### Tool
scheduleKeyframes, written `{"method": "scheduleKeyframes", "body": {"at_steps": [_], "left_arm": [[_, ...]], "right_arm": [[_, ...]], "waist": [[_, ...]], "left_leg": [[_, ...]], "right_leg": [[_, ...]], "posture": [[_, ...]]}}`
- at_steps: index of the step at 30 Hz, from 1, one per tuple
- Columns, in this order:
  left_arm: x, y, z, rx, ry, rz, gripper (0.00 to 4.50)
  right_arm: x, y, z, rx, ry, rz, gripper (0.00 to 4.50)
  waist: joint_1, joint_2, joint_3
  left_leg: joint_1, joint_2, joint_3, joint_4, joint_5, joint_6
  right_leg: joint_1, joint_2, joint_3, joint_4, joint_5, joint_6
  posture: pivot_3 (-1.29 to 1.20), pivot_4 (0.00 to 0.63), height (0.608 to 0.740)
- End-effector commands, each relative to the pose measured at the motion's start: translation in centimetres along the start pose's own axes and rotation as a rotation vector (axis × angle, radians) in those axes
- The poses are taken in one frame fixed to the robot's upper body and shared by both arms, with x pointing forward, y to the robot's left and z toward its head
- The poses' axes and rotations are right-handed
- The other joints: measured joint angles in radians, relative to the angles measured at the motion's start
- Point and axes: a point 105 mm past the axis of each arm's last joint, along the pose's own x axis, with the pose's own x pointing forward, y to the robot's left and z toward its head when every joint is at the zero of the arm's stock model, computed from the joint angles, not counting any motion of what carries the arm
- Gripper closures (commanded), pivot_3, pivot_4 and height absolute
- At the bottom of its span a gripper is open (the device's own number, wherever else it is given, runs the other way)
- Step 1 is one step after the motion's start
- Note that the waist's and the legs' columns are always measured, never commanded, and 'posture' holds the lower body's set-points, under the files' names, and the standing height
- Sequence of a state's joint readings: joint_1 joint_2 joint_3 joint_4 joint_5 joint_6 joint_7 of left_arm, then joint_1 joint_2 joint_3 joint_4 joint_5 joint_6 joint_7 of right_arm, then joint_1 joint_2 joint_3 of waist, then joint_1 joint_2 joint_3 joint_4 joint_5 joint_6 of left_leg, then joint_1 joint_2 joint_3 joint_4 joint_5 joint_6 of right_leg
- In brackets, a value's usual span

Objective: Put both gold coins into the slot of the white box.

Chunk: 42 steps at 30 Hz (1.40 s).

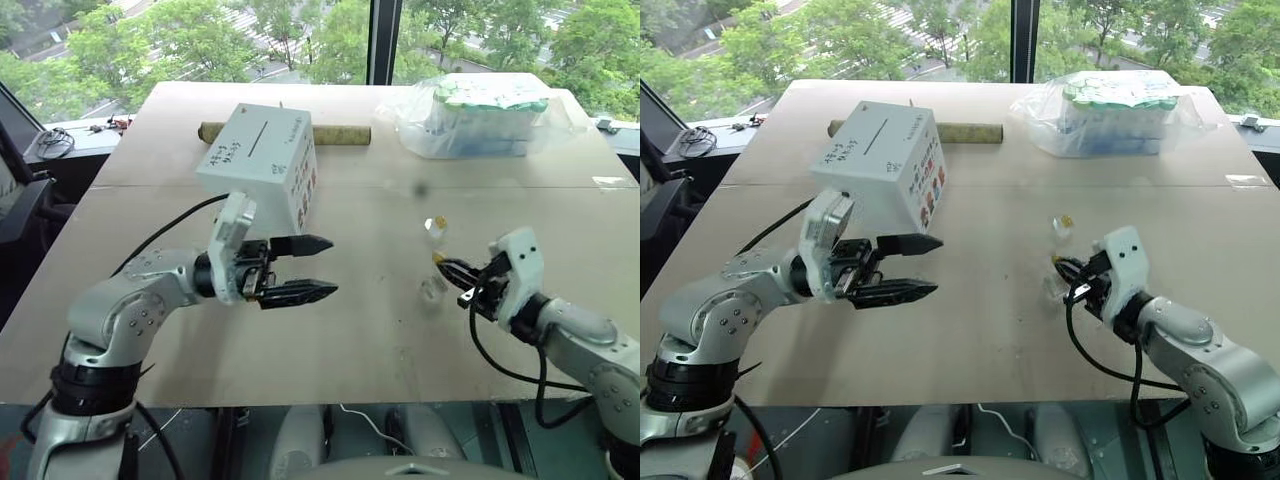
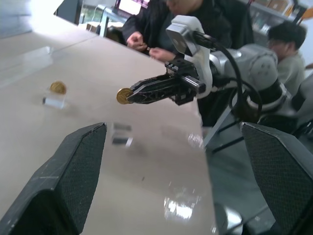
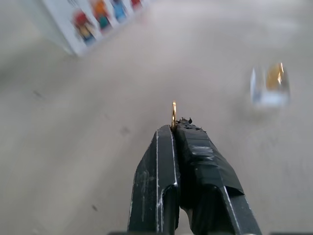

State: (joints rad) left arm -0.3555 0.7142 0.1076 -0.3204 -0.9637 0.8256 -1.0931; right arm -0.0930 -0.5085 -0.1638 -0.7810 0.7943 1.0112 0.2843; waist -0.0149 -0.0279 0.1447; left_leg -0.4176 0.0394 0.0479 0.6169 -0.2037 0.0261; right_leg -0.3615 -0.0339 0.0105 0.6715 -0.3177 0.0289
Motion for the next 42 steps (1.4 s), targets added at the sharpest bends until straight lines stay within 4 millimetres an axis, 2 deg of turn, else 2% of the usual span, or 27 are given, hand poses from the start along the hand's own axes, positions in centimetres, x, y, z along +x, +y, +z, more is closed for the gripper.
{"method": "scheduleKeyframes", "body": {"at_steps": [1,3,11,21,22,24,28,36,41,42], "left_arm": [[1.4,-0.3,1.8,-0.03,-0.062,-0.065,0.73],[2.1,-0.1,2.1,-0.024,-0.07,-0.072,1.72],[3.5,0.0,1.8,-0.018,-0.057,-0.125,1.72],[4.0,-0.3,1.4,-0.001,-0.049,-0.161,1.72],[4.0,-0.3,1.3,-0.003,-0.048,-0.164,2.13],[4.1,-0.3,1.2,-0.009,-0.048,-0.171,2.53],[4.2,-0.4,1.0,-0.019,-0.043,-0.186,4.42],[3.9,-0.2,1.1,-0.036,-0.059,-0.189,4.47],[3.5,-0.1,2.0,-0.107,-0.11,-0.196,4.47],[3.4,-0.1,2.1,-0.119,-0.117,-0.198,4.49]], "right_arm": [[0.3,4.0,2.7,-0.087,-0.07,0.226,4.5],[0.6,4.8,3.2,-0.099,-0.074,0.276,4.5],[1.0,6.1,4.4,-0.127,-0.092,0.376,4.5],[0.8,7.6,5.0,-0.134,-0.12,0.459,4.5],[0.8,7.8,5.0,-0.132,-0.124,0.47,4.5],[0.7,8.2,5.1,-0.125,-0.132,0.488,4.5],[0.5,8.3,5.3,-0.119,-0.145,0.499,4.5],[0.3,8.1,5.6,-0.107,-0.156,0.5,4.5],[0.1,7.3,6.6,0.045,-0.21,0.513,4.5],[0.1,7.1,7.0,0.069,-0.219,0.521,4.18]], "waist": [[0.0,0.0,0.0],[0.001,0.0,0.0],[0.002,0.0,0.001],[0.002,0.0,0.001],[0.002,0.0,0.001],[0.002,0.0,0.001],[0.001,0.0,0.001],[0.002,0.0,0.001],[0.001,0.0,0.001],[0.001,0.0,0.001]], "left_leg": [[0.0,0.0,0.0,0.0,0.0,0.0],[0.0,0.0,-0.001,0.001,0.0,0.0],[0.0,-0.001,0.0,0.001,0.0,0.0],[0.0,-0.001,0.0,0.001,0.0,0.0],[0.0,-0.001,0.0,0.001,0.0,0.0],[0.0,-0.001,0.0,0.001,0.0,0.0],[0.0,-0.001,0.0,0.001,0.0,0.0],[0.0,-0.001,0.0,0.001,0.0,0.0],[0.0,0.0,0.0,0.001,0.0,0.0],[0.0,0.0,0.0,0.001,0.0,0.0]], "right_leg": [[0.0,0.0,0.0,0.0,0.0,0.0],[0.0,0.0,0.0,0.001,0.0,0.0],[0.0,0.0,0.0,0.001,0.0,0.0],[0.0,-0.001,0.0,0.001,0.0,0.0],[0.0,-0.001,0.0,0.001,0.0,0.0],[0.0,-0.001,0.0,0.001,0.0,0.0],[0.0,-0.001,0.001,0.001,0.0,0.0],[0.0,-0.002,0.0,0.001,0.0,0.0],[0.0,-0.002,0.0,0.001,0.0,0.0],[0.0,-0.002,0.0,0.001,0.0,0.0]], "posture": [[0.0,0.15,0.74],[0.0,0.15,0.74],[0.0,0.15,0.74],[0.0,0.15,0.74],[0.0,0.15,0.74],[0.0,0.15,0.74],[0.0,0.15,0.74],[0.0,0.15,0.74],[0.0,0.15,0.74],[0.0,0.15,0.74]]}}
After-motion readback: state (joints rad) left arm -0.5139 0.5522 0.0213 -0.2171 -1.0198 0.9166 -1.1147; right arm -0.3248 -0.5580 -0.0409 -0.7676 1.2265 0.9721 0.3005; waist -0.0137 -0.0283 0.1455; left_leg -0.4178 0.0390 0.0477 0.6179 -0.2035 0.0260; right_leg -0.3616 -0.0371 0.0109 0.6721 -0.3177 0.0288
